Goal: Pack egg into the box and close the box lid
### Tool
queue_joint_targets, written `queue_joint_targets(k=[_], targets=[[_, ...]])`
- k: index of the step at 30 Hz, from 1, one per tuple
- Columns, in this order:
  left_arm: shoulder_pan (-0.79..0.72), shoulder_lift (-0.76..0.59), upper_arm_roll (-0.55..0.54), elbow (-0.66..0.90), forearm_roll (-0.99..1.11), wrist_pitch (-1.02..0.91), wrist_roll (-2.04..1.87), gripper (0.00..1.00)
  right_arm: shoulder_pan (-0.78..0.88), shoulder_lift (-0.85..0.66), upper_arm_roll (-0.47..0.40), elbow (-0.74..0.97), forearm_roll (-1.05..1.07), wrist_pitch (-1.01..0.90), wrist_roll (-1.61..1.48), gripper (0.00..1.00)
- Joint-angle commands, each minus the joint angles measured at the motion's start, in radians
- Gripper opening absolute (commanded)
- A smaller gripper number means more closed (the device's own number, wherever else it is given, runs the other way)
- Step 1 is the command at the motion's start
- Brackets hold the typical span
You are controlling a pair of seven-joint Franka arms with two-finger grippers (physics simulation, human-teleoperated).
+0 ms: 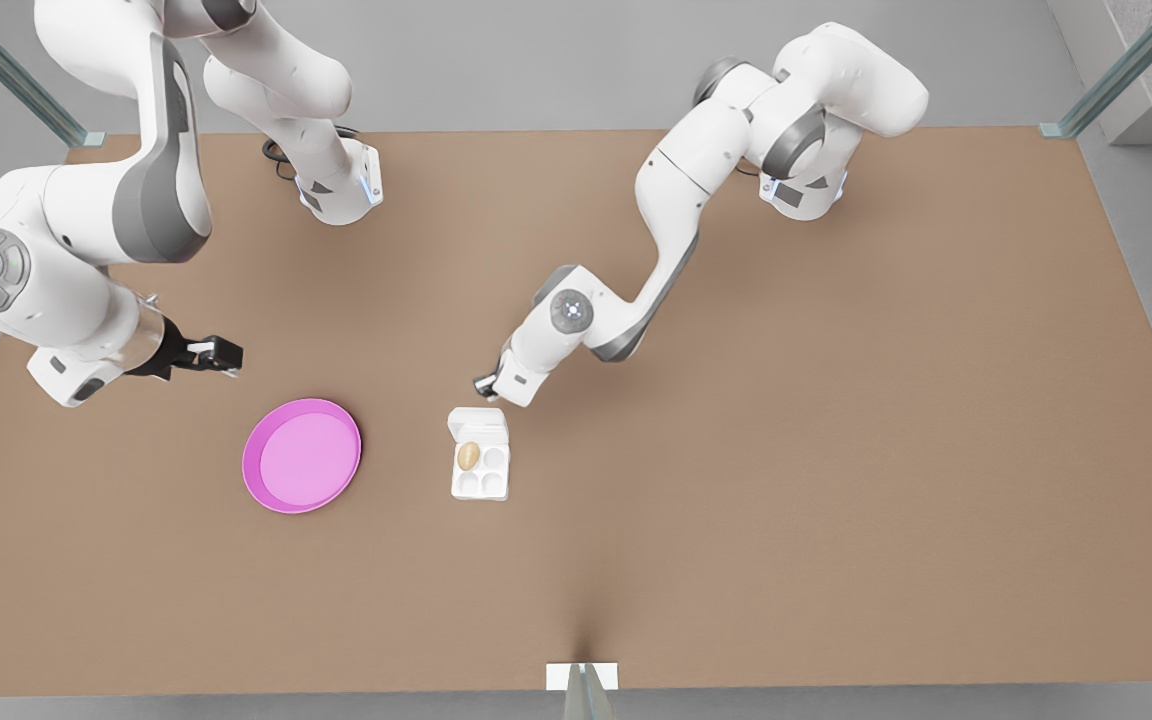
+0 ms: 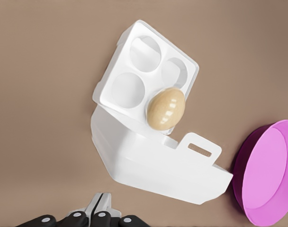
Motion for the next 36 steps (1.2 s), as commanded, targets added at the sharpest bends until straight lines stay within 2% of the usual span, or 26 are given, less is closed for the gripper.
queue_joint_targets(k=[1, 20, 21, 22, 23, 24, 25, 26, 27, 28, 30, 32, 33, 36], targets=[[0.006, -0.001, 0.0, 0.005, 0.0, 0.004, -0.036, 0.21, 0.003, -0.001, 0.0, 0.001, -0.006, -0.001, -0.039, 1.0], [0.121, 0.008, -0.003, 0.064, -0.001, 0.001, 0.0, 0.21, -0.003, -0.001, 0.0, 0.004, -0.008, -0.001, -0.039, 1.0], [0.161, -0.022, 0.0, 0.091, -0.001, -0.04, -0.003, 0.21, -0.002, -0.001, 0.0, 0.004, -0.008, -0.004, -0.041, 1.0], [0.278, -0.082, -0.003, 0.135, 0.0, -0.27, 0.002, 0.21, -0.003, -0.001, 0.0, 0.004, -0.008, -0.004, -0.039, 1.0], [0.458, -0.116, -0.009, 0.256, -0.001, -0.702, 0.039, 0.45, -0.005, -0.001, 0.0, 0.004, -0.008, -0.004, -0.039, 1.0], [0.644, -0.142, 0.012, 0.282, 0.014, -1.113, 0.271, 1.0, -0.005, -0.001, 0.0, 0.004, -0.008, -0.004, -0.039, 1.0], [0.837, -0.147, 0.049, 0.285, 0.069, -1.278, 0.753, 1.0, -0.005, -0.001, 0.0, 0.004, -0.008, -0.004, -0.039, 1.0], [0.89, -0.18, 0.051, 0.29, 0.275, -1.275, 1.045, 1.0, -0.006, -0.001, -0.001, 0.004, -0.006, -0.004, -0.041, 1.0], [0.849, -0.252, 0.048, 0.29, 0.401, -1.284, 1.07, 1.0, -0.006, -0.001, -0.001, 0.004, -0.006, -0.006, -0.041, 1.0], [0.827, -0.409, 0.038, 0.272, 0.482, -1.303, 1.074, 1.0, -0.006, -0.001, -0.001, 0.004, -0.008, -0.006, -0.041, 1.0], [0.812, -0.708, 0.005, 0.031, 0.517, -1.264, 1.106, 1.0, -0.012, -0.001, -0.001, 0.004, -0.006, -0.007, -0.041, 1.0], [0.812, -0.904, 0.003, -0.21, 0.519, -1.152, 1.292, 1.0, -0.012, -0.001, -0.001, 0.004, -0.008, -0.007, -0.041, 1.0], [0.839, -0.917, -0.002, -0.267, 0.51, -1.114, 1.338, 1.0, -0.011, -0.001, -0.001, 0.004, -0.008, -0.009, -0.041, 1.0], [0.842, -0.888, -0.006, -0.268, 0.507, -1.103, 1.372, 1.0, -0.012, -0.001, -0.001, 0.004, -0.008, -0.009, -0.041, 1.0]])
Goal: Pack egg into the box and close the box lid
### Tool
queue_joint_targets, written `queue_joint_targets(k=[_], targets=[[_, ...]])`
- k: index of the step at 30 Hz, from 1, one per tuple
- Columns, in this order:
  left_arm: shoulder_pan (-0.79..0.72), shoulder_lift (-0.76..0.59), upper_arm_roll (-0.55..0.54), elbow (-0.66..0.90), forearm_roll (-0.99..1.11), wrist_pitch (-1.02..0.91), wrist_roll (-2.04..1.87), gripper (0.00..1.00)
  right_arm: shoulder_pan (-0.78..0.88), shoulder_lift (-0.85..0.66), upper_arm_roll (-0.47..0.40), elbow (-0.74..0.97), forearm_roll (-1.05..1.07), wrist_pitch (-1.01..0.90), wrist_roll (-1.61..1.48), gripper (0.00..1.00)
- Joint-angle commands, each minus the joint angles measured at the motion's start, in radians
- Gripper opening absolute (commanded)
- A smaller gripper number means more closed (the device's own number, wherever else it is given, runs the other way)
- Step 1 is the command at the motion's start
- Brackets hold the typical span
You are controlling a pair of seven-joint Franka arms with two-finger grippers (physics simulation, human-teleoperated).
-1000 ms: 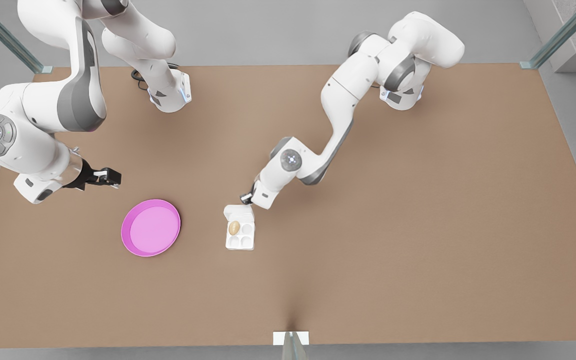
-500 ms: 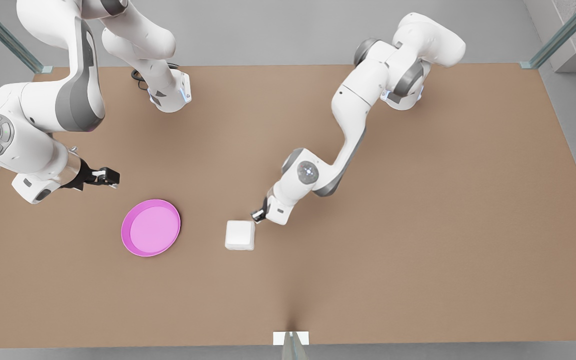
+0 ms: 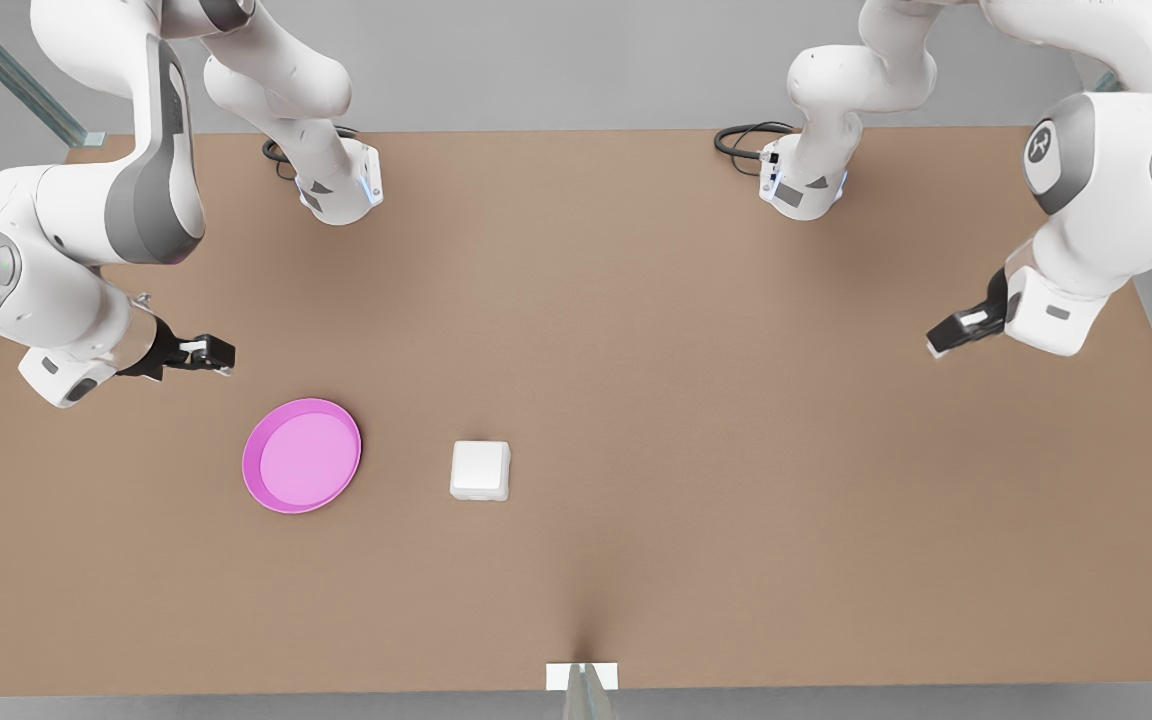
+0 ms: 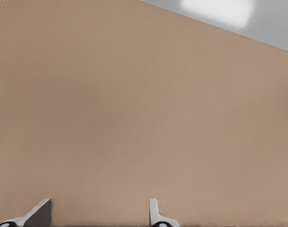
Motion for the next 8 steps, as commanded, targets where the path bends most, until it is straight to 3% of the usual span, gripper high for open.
queue_joint_targets(k=[1, 8], targets=[[-0.004, -0.004, -0.002, -0.009, 0.03, -0.059, 0.751, 1.0, -0.002, -0.001, 0.0, 0.0, 0.0, -0.002, -0.006, 1.0], [-0.011, 0.06, 0.0, -0.003, 0.035, -0.059, 0.751, 1.0, -0.003, -0.001, 0.0, 0.0, 0.0, -0.002, -0.006, 1.0]])
